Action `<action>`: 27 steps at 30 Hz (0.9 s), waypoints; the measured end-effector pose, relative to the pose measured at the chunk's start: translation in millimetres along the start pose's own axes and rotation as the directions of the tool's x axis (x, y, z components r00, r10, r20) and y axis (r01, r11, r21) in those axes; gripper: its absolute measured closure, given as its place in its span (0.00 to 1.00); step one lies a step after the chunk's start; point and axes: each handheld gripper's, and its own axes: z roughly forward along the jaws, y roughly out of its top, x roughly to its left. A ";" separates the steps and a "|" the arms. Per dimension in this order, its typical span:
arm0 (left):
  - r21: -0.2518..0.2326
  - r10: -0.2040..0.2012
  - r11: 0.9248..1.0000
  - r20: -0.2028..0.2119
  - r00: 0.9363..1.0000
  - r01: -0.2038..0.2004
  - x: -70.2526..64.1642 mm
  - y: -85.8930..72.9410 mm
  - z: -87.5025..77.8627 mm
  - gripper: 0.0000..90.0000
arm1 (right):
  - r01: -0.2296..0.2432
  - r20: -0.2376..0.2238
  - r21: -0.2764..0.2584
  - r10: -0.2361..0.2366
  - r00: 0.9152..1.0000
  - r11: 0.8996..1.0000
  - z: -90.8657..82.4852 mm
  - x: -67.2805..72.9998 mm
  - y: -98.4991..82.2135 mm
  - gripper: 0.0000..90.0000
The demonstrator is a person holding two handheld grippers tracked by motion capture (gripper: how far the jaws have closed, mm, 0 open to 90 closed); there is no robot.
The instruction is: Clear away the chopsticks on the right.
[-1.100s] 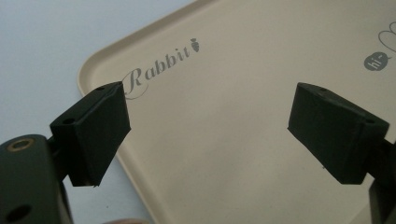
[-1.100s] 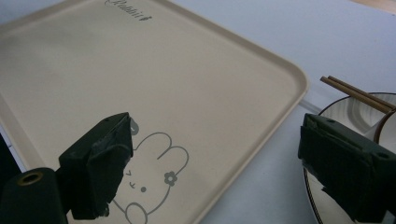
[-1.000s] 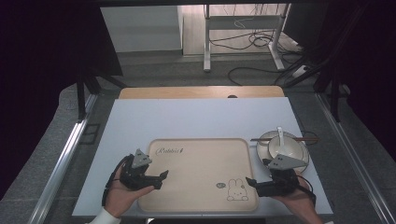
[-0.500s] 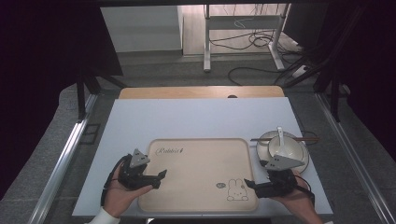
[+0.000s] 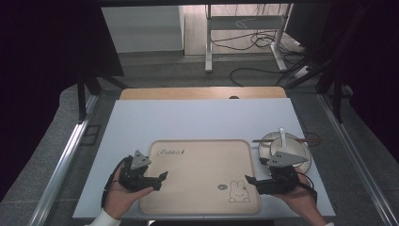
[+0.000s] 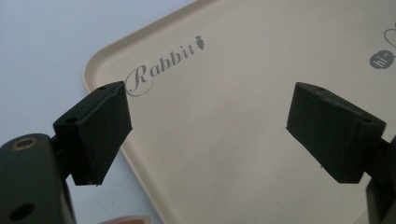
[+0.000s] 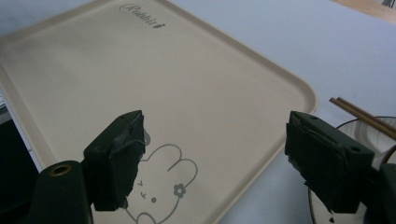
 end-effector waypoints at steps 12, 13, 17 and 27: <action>0.003 -0.001 1.000 0.001 1.000 0.001 0.8 0.3 -0.1 0.16 | -0.007 0.004 -0.024 0.007 1.000 1.000 -20.2 -19.5 41.3 0.30; 0.003 0.000 1.000 0.000 1.000 0.000 0.9 0.3 -0.3 0.16 | -0.009 0.010 -0.026 0.009 1.000 1.000 -21.8 -21.5 44.0 0.30; -0.004 -0.008 1.000 -0.004 1.000 0.008 2.3 0.0 -1.1 0.16 | -0.027 0.041 -0.028 0.028 0.999 0.999 -30.1 -41.2 56.2 0.34; -0.002 -0.008 1.000 -0.010 1.000 0.008 4.0 -0.1 -1.0 0.16 | -0.090 0.097 -0.039 0.094 0.991 0.995 -43.6 -83.3 70.3 0.37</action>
